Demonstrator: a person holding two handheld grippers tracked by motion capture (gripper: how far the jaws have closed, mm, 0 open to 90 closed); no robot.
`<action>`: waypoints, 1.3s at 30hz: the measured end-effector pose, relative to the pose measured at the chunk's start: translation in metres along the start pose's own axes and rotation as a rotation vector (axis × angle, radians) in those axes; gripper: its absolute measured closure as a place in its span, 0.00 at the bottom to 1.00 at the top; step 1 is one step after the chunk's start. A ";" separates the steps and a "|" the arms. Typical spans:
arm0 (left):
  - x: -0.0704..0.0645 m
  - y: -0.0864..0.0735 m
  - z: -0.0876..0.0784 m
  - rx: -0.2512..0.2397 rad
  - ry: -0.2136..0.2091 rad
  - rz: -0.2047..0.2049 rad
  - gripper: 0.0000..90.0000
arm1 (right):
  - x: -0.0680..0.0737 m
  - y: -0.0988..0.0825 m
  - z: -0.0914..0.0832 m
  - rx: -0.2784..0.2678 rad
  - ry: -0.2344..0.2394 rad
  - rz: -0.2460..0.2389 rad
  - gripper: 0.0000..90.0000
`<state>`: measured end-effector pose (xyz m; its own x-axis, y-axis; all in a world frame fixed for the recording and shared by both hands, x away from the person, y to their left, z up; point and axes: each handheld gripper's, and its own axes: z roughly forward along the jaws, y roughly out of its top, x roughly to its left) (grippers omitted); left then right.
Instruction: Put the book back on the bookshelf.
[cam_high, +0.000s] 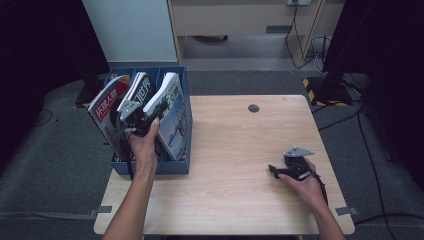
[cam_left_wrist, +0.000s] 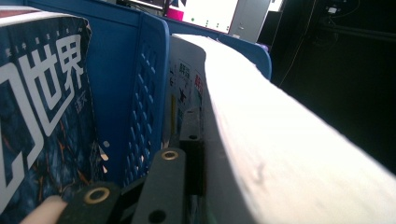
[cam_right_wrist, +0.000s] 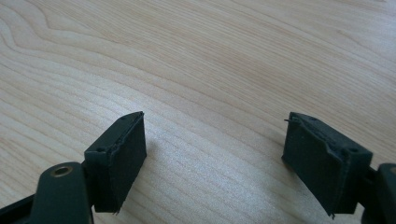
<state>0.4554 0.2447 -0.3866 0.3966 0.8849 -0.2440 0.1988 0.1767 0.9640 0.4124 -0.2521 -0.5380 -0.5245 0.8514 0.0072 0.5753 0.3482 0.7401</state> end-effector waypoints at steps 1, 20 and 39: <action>0.000 0.000 0.000 -0.002 0.003 0.002 0.81 | 0.000 0.000 0.000 0.000 0.000 0.001 0.24; 0.010 -0.005 -0.002 -0.007 0.031 -0.030 0.80 | 0.000 0.000 0.000 0.000 -0.001 0.000 0.24; 0.002 -0.009 -0.006 -0.018 0.056 -0.028 0.73 | 0.000 0.000 0.000 0.001 0.000 0.000 0.24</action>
<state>0.4489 0.2472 -0.3946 0.3406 0.9021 -0.2649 0.1924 0.2089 0.9588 0.4120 -0.2520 -0.5379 -0.5242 0.8516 0.0073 0.5759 0.3481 0.7397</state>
